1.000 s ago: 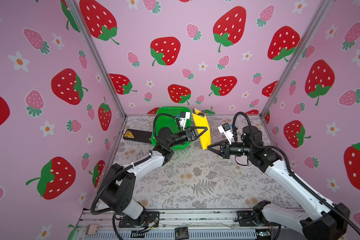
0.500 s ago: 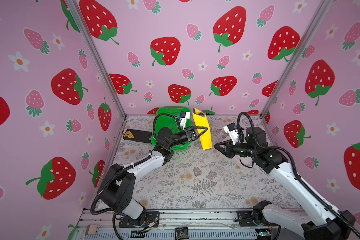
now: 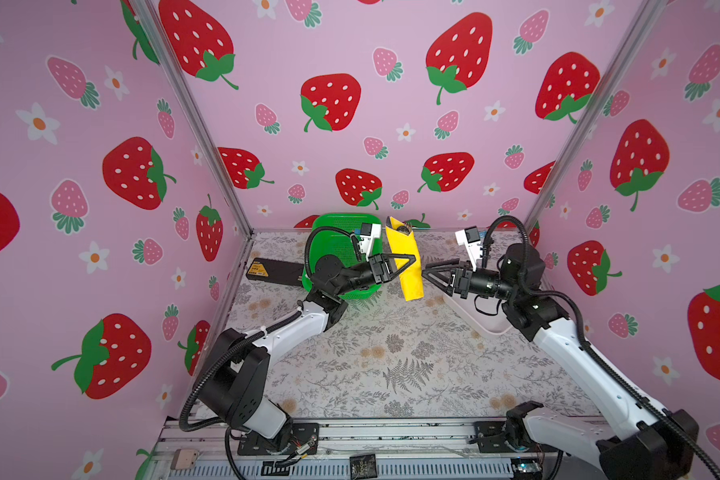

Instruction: Place the utensils on the paper napkin and roll it up

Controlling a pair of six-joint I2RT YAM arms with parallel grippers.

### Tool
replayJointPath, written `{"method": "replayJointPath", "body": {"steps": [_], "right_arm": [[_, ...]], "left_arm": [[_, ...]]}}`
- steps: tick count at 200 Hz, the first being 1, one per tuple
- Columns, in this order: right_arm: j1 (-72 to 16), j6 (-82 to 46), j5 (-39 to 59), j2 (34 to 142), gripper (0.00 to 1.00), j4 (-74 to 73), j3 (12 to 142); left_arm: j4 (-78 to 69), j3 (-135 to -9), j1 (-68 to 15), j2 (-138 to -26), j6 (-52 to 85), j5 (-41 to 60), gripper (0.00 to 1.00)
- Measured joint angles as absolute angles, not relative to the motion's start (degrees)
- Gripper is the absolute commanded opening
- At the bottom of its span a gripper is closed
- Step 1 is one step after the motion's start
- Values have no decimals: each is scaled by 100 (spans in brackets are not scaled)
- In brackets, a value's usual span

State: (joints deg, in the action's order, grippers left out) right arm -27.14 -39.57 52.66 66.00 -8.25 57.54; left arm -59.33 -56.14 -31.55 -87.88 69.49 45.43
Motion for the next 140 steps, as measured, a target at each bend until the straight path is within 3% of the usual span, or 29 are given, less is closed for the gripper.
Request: {"method": "replayJointPath", "body": {"steps": [50,140], "right_arm": [[-2840,-4292,5798,7035,63,-1267,5725],[-3076,-4707,6171,7446,32,-1966,5725]], "left_arm": [[-5955,-5614,-3155,-8768,6995,4635,0],[-5977,-5614,-3188,-8768,7043,4770,0]]}}
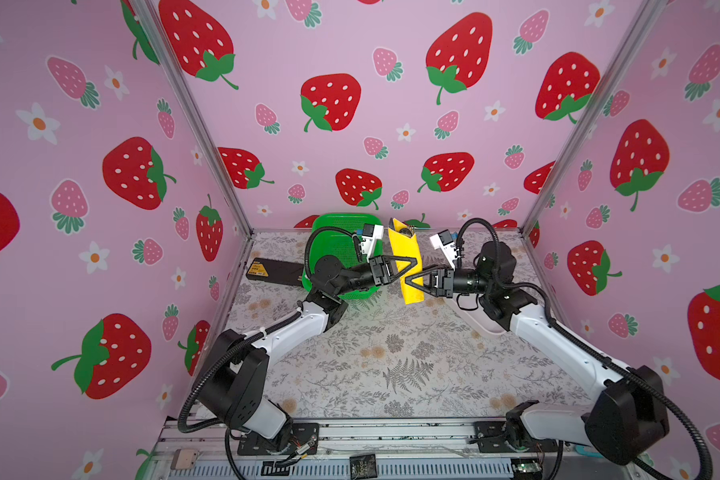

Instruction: Place the utensils on the paper napkin and roll it up

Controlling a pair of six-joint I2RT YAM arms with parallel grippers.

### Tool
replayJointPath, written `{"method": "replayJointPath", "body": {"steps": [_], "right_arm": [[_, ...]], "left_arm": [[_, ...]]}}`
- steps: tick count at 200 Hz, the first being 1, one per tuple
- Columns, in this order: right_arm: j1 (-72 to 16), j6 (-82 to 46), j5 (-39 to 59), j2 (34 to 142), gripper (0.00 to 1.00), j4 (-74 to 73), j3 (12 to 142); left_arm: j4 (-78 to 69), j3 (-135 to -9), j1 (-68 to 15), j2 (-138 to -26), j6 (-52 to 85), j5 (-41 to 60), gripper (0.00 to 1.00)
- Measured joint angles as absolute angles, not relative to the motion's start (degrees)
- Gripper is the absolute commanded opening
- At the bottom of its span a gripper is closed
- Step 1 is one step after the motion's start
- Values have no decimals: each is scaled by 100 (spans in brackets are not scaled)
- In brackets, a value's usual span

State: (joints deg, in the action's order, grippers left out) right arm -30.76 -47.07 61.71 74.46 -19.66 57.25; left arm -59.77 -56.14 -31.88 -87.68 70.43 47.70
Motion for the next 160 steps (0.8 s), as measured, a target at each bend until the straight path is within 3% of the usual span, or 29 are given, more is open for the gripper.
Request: {"method": "replayJointPath", "body": {"steps": [37,99,160], "right_arm": [[-3089,-4742,6204,7446,19,-2047,5725],[-3092,-4814,6202,7437,11,-2012,5725],[-3103,-4582,5852,7380,8,-1791,5721]], "left_arm": [[-5966,-5614,-3188,-8768,7037,4768,0],[-5898,-5616,-3186,-8768,6919,4772,5],[-5647,-5623,-3188,-8768,6707,4759,38]]}}
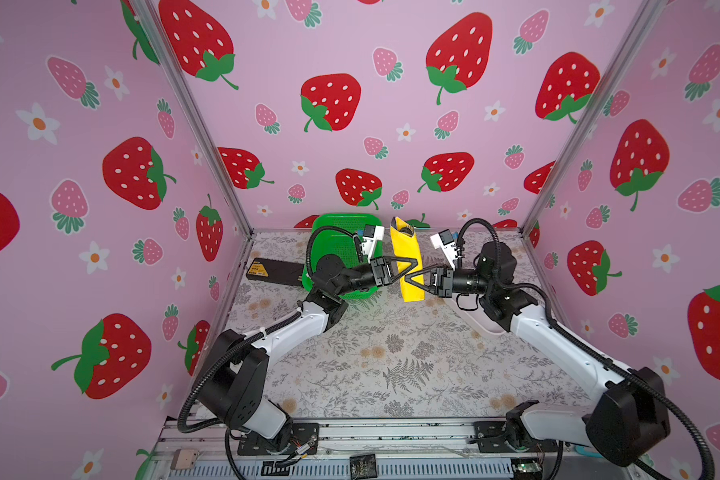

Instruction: Place the utensils on the paper napkin and roll it up

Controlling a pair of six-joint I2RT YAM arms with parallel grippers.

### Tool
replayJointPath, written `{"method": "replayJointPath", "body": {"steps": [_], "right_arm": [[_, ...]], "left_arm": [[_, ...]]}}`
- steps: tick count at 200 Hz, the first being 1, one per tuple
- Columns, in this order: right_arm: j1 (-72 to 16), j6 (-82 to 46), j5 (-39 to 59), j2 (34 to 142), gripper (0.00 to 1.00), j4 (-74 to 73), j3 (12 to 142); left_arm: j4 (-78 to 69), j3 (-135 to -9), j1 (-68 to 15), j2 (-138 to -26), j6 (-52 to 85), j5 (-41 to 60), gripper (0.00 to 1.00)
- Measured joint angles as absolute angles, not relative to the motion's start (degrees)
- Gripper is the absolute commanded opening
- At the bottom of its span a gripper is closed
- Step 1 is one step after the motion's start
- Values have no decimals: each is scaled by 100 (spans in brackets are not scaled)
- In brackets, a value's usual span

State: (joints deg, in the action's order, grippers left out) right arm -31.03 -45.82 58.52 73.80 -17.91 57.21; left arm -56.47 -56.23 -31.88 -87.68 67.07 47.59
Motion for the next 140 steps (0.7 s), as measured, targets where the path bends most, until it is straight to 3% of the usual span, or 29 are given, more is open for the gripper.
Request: {"method": "replayJointPath", "body": {"steps": [21,85,106,140], "right_arm": [[-3103,-4377,5625,7306,8,-1522,5721],[-3225,-3857,5153,7225,8,-862,5883],[-3253,-3813,5135,7225,8,-821,5883],[-3260,-3787,5153,7225,9,-801,5883]], "left_arm": [[-5459,-5623,-3188,-8748,6606,4731,43],[-4984,-5621,-3188,-8595,6300,4650,35],[-4945,-5621,-3188,-8595,6274,4652,41],[-4947,-5621,-3190,-8595,6281,4650,44]]}}
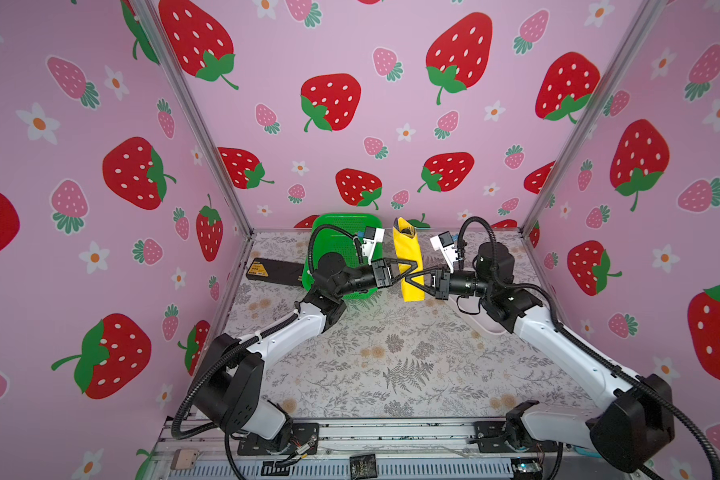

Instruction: Place the utensils on the paper napkin and roll it up

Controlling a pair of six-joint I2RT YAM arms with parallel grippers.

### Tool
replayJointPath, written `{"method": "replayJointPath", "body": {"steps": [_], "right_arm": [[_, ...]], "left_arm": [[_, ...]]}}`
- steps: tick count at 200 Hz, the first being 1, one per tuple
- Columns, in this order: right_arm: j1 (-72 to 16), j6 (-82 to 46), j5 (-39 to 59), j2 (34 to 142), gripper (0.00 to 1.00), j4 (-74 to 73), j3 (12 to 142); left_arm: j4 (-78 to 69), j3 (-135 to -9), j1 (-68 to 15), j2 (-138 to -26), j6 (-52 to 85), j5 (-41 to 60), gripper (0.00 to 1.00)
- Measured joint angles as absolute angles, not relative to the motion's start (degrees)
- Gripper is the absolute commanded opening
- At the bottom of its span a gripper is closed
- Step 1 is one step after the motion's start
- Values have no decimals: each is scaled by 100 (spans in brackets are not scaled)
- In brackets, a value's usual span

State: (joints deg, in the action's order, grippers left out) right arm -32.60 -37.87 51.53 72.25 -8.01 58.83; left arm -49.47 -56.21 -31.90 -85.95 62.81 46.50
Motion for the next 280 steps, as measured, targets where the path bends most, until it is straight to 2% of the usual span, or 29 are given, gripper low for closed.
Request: {"method": "replayJointPath", "body": {"steps": [18,57,87,144,165,168,174,216,280], "right_arm": [[-3262,-3787,5168,7225,9,-801,5883],[-3264,-3785,5242,7225,11,-832,5883],[-3262,-3870,5310,7225,12,-858,5885],[-3260,-3935,5341,7223,13,-880,5885],[-3262,-3918,5332,7220,16,-888,5885],[-3262,-3916,5330,7218,17,-888,5885],[-3262,-3905,5315,7214,19,-888,5885],[-3249,-3756,5116,7153,31,-849,5883],[-3114,-3612,4556,7000,39,-631,5852]], "left_arm": [[-4947,-5621,-3199,-8595,6285,4652,40],[-4939,-5618,-3212,-8597,6287,4646,21],[-4969,-5618,-3203,-8597,6230,4670,11],[-5015,-5618,-3203,-8597,6167,4698,7],[-5009,-5618,-3203,-8597,6173,4687,7],[-5009,-5618,-3203,-8597,6173,4685,3],[-5006,-5618,-3203,-8597,6178,4672,2],[-4987,-5581,-3168,-8589,6198,4628,1],[-4829,-5249,-2829,-8390,6202,4678,0]]}}
